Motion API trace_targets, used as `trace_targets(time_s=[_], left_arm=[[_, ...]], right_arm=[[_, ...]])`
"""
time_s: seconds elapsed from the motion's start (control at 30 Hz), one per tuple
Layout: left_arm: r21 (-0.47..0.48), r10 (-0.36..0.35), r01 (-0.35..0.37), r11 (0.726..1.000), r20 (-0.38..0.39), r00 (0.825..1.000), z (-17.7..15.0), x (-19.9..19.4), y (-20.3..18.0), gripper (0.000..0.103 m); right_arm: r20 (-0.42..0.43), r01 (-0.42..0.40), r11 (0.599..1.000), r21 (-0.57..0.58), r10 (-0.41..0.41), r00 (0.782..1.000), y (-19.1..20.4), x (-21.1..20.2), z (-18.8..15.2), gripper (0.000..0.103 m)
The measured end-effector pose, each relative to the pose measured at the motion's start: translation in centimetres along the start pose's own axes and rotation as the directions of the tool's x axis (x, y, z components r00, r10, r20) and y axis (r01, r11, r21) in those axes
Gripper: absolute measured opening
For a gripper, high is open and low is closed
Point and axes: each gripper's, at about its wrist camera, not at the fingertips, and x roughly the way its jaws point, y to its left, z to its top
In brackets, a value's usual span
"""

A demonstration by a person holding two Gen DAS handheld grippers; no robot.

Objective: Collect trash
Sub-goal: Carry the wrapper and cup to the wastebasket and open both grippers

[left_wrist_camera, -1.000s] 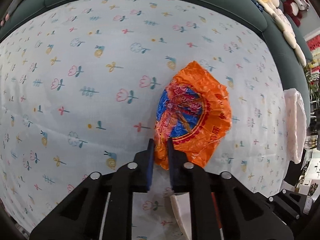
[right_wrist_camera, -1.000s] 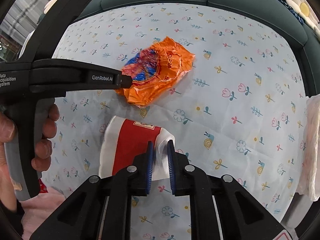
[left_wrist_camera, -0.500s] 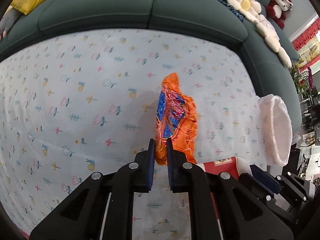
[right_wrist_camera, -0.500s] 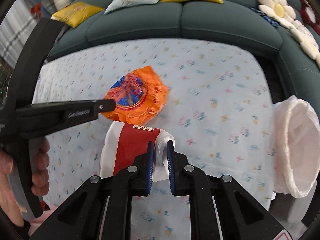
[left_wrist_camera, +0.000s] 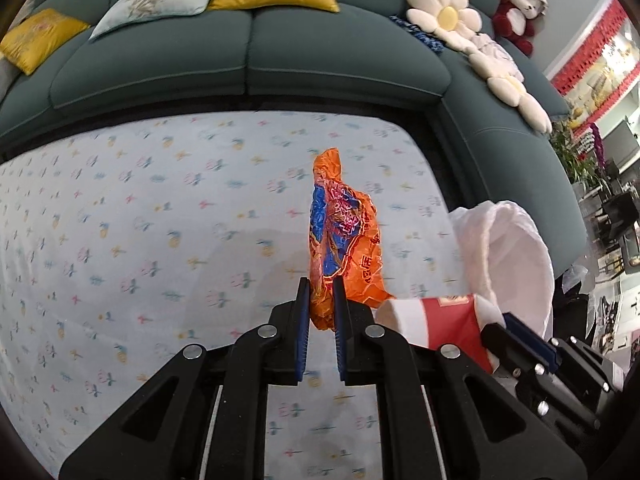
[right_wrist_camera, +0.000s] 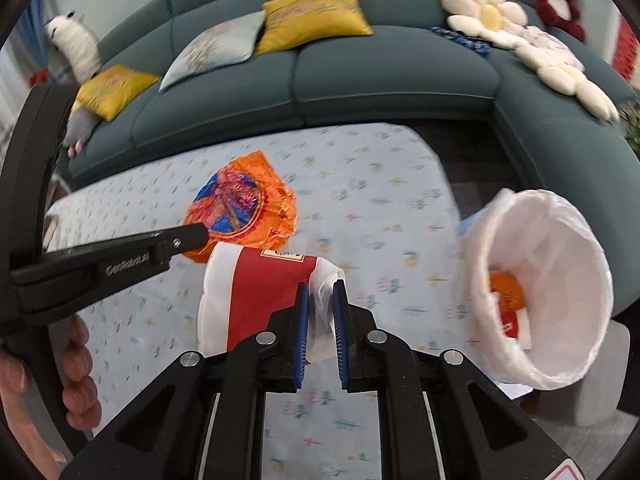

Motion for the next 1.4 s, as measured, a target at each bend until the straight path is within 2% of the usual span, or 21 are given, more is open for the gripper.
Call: trace_targets(time_s=[0.23,0.4,0.77,1.13,1.4], left_arm=[[0.056,-0.023,0.022,0.998,0.018,1.000,0.2,0.3,-4.7,0.011],[0.098,-0.057,0.054,0.994,0.027,0.998,0.2,0.7,-8.5,0.011],[0.201,-0.117,0.109,0.973,0.027,0.993,-0.5,2.4,-16.4,0.011],[0.268,-0.159,0.152,0.951,0.007,0.987,-1.4,3.9,-21.0,0.011],[0.287,-0.174,0.170,0.943,-0.011,0.985,-2.1,4.8,-22.6,0.011]], right_arm=[[0.045,0.033,0.996,0.089,-0.038,0.998,-5.2,-1.5,0.2,0.011],[0.078,0.086,0.988,0.131,-0.097,0.992,-8.7,-2.9,-0.2,0.011],[0.119,0.155,0.944,0.291,-0.197,0.973,-17.9,-5.2,-1.8,0.011],[0.124,0.211,0.908,0.361,-0.271,0.955,-22.4,-6.1,-3.1,0.011],[0.118,0.231,0.897,0.378,-0.294,0.948,-23.5,-6.4,-3.4,0.011]])
